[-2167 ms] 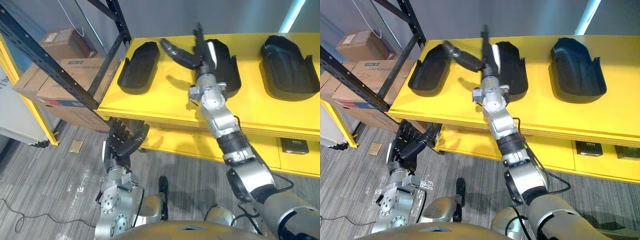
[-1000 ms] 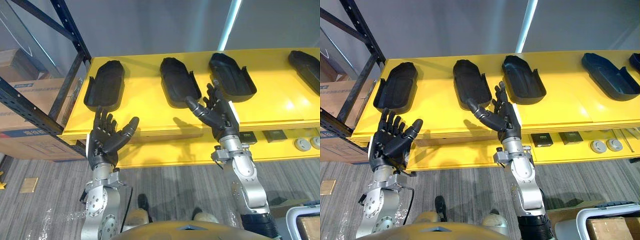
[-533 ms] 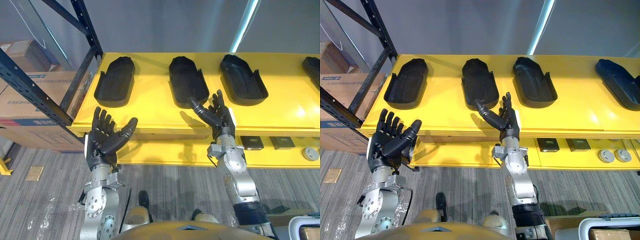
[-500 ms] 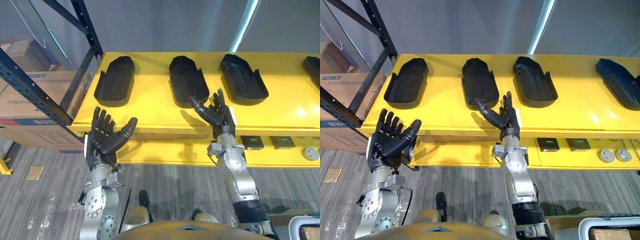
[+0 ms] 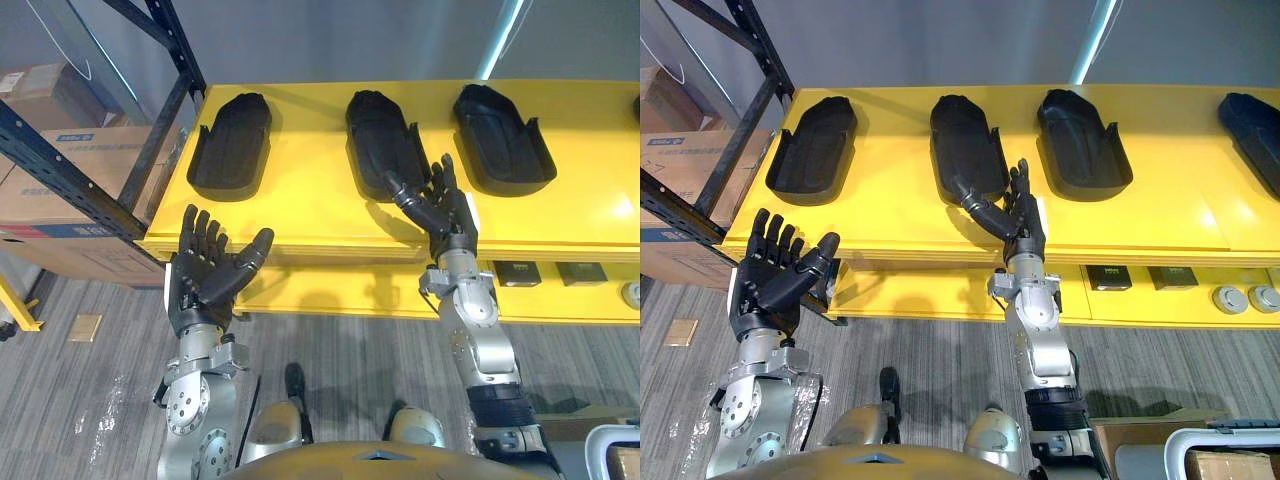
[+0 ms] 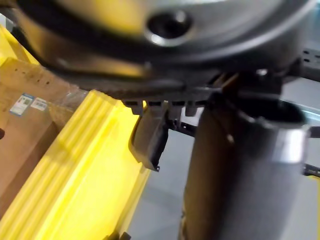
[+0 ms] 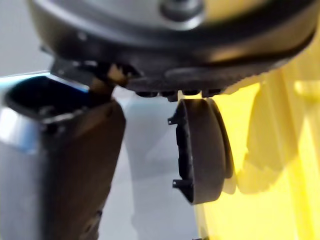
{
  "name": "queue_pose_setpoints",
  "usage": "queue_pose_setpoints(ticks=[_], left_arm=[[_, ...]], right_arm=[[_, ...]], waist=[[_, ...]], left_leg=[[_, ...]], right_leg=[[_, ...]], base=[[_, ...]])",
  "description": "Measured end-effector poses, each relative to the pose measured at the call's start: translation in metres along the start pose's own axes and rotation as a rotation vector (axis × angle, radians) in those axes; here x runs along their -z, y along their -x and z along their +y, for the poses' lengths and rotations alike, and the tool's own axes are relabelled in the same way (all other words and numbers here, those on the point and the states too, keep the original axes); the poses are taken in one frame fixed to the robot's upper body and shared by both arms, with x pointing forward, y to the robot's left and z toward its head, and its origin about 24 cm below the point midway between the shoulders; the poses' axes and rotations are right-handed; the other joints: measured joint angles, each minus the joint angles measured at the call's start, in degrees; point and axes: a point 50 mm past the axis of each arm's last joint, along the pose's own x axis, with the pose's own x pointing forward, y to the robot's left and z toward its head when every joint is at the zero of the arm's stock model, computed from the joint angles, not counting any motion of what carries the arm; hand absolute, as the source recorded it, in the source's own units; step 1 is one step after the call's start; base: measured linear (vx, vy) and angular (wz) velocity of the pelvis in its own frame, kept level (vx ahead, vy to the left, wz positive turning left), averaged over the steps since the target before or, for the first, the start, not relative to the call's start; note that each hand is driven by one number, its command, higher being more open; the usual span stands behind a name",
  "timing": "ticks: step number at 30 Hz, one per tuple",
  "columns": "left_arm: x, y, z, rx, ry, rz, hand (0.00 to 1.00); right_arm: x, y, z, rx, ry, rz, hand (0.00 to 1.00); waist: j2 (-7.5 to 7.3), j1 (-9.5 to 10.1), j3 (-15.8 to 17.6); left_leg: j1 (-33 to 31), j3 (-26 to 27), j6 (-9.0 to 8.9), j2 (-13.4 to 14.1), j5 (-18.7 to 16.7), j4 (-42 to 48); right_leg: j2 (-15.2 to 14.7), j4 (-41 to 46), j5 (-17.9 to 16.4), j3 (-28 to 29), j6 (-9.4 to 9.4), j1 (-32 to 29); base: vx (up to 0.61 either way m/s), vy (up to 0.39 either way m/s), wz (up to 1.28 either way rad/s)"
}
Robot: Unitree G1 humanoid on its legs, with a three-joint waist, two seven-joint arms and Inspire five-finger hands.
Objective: Walk over and take three plastic housings, then place them on the shelf
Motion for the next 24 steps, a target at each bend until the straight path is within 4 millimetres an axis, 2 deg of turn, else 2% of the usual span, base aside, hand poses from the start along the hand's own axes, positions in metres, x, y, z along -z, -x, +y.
queue_pose_setpoints(ticks=[9, 24], left_arm=[[0.0, 0.0, -0.002, 0.007, 0.005, 0.001, 1.0], [0.001, 0.0, -0.004, 0.012, 0.009, 0.005, 1.0]], right_arm=[[-0.013, -0.01, 0.011, -0.093, -0.004, -0.052, 1.0], [-0.011, -0.009, 0.02, -0.143, -0.001, -0.045, 1.0]], waist=[[-0.08, -0.04, 2.9], [-0.08, -1.0, 3.0]], left_leg=[[0.0, -0.1, 0.05, -0.2, 0.2, 0.0], [0.2, 0.2, 0.05, -0.2, 0.2, 0.0]], right_leg=[[-1.1, 3.6, -1.8, 0.4, -0.11, -1.6], [-1.0, 3.8, -2.1, 0.7, -0.09, -1.6]], base=[[0.0, -0.003, 0.0], [0.0, 0.0, -0.01]])
